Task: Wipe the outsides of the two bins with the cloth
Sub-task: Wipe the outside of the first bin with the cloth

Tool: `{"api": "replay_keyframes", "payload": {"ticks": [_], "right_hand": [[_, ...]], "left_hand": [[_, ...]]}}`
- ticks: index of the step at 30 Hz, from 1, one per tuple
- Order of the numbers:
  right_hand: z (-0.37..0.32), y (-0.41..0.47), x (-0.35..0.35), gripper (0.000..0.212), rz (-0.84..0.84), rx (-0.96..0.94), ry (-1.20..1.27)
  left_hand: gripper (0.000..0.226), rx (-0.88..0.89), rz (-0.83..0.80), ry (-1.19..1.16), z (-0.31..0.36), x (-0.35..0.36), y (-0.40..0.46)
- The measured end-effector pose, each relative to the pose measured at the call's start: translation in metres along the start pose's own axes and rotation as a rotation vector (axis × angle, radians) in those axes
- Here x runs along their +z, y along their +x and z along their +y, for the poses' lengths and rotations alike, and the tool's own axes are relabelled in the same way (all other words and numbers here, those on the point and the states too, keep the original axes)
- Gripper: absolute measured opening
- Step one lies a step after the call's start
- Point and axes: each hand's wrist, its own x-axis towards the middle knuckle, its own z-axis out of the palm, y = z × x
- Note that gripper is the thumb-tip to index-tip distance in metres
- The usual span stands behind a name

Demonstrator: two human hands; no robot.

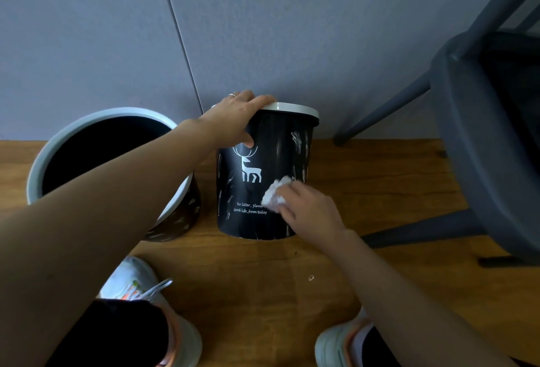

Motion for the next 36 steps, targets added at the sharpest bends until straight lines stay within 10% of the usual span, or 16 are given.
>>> {"api": "replay_keyframes", "payload": {"ticks": [4, 12, 19, 36], "right_hand": [[-0.006, -0.035, 0.014, 0.021, -0.202, -0.205, 0.008], [0.003, 0.019, -0.010, 0.023, 0.130, 0.120, 0.070], [-0.017, -0.026, 0.015, 0.029, -0.237, -0.172, -0.037], [-0.001, -0.036, 0.010, 0.021, -0.106, -0.155, -0.053]], "left_hand": [[0.097, 0.005, -0.001, -0.003, 0.000, 0.000, 0.000], [0.099, -0.026, -0.004, -0.007, -0.001, -0.002, -0.004], [0.097, -0.008, 0.002, -0.027, -0.003, -0.001, -0.004], [0.079, -0.008, -0.025, -0.106, -0.006, -0.004, 0.002]]}}
